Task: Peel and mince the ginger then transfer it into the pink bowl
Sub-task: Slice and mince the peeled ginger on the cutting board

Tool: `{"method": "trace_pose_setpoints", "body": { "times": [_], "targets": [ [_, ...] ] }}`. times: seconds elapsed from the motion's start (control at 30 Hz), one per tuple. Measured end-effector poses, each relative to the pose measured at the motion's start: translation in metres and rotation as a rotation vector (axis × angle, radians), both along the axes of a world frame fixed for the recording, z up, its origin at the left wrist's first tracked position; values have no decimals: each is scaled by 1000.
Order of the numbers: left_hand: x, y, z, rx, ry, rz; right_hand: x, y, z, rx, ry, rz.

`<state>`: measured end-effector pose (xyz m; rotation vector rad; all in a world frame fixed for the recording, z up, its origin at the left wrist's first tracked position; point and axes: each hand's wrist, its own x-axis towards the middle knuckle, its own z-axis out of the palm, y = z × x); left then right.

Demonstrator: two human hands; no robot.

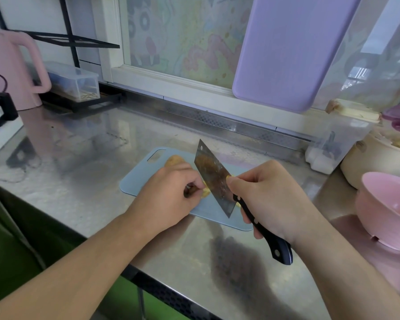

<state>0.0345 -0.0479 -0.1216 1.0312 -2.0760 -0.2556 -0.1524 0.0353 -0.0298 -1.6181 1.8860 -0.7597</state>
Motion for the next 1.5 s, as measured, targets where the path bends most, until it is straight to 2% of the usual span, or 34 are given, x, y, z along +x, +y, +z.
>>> {"method": "trace_pose_setpoints", "body": {
  "times": [0.83, 1.3, 1.5],
  "targets": [
    [2, -1, -2, 103, 53, 4, -4, -2, -1, -41, -39, -3],
    [3, 0, 1, 72, 42, -13, 4, -4, -6, -5, -56, -17],
    [4, -1, 1, 85, 57, -19, 17, -14, -19, -50, 30, -11]
  ]
}}
